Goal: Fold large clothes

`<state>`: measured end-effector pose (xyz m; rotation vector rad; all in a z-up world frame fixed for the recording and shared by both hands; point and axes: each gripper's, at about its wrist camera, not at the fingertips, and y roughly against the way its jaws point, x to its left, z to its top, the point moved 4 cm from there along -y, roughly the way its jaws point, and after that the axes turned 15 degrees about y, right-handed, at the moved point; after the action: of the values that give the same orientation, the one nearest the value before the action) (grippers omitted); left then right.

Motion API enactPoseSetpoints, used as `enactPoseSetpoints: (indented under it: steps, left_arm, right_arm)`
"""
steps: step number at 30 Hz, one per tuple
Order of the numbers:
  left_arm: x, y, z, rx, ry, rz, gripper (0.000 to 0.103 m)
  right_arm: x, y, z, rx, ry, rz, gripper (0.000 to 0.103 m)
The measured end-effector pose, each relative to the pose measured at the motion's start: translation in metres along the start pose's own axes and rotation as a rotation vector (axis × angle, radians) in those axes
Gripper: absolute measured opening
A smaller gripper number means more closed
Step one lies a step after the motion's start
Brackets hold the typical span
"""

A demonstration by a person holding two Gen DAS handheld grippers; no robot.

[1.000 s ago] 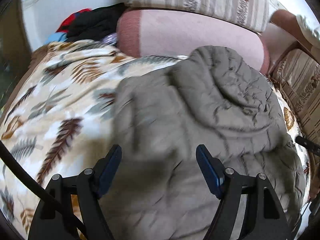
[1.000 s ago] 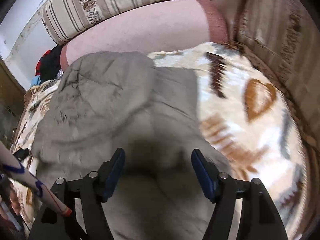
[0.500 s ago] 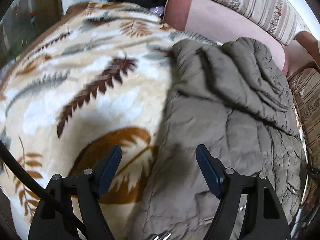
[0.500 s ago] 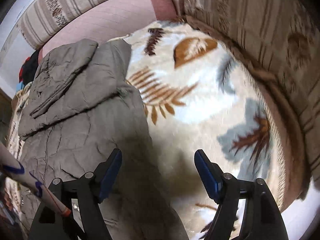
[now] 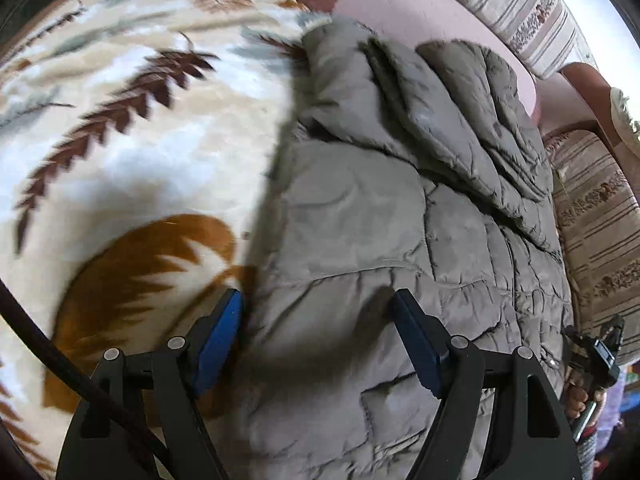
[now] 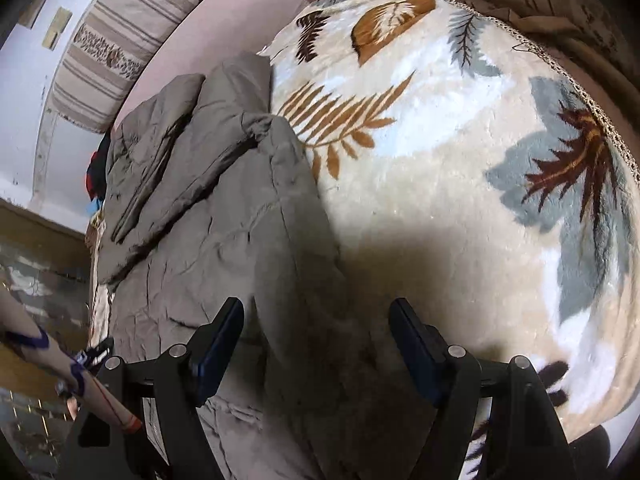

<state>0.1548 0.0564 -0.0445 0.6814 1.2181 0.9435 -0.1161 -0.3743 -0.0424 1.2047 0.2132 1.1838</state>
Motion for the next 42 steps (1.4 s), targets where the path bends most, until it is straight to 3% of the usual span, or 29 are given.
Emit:
enactPoseSetpoints:
  steps: [4,7,9,15,20,24,29,33,37,42]
  left_arm:
    - [-0.008,-0.005,-0.002,0.002,-0.019,-0.013,0.076]
    - [-0.012,0.001,-0.009,0.038,-0.027,-0.076,0.073]
    - [-0.011,0.009,-0.014,0.046,-0.029,-0.104,0.072]
    - [0.005,0.03,-0.032,0.07,0.047,-0.207,0.072]
    - [0.016,0.042,-0.051,0.052,0.062,-0.225,0.072]
    - [0.019,0.045,-0.045,0.045,0.077,-0.206,0.072]
    - [0.028,0.042,-0.026,0.049,0.1,-0.207,0.072]
    - [0.036,0.019,-0.016,0.154,0.154,-0.24,0.072]
    - [0.031,0.025,-0.028,0.204,0.149,-0.328,0.072]
    - [0.036,0.043,-0.056,0.193,0.123,-0.361,0.072]
  right_arm:
    - [-0.001,-0.005,0.004,0.006,-0.021,0.001,0.082]
    - [0.005,-0.01,0.011,0.004,-0.011,-0.015,0.082]
    - [0.009,-0.011,0.013,0.0,-0.008,0.023,0.081]
    - [0.025,-0.011,0.002,0.028,0.075,0.066,0.08]
    - [0.015,0.004,-0.011,-0.01,0.003,0.203,0.078]
    - [0.0,0.009,-0.013,-0.035,-0.1,0.297,0.078]
    - [0.006,0.001,-0.012,-0.003,-0.066,0.276,0.078]
    - [0.01,0.0,-0.012,0.02,-0.044,0.253,0.078]
    - [0.014,0.004,-0.014,0.029,-0.029,0.247,0.078]
    - [0.019,0.006,-0.022,0.071,0.025,0.259,0.078]
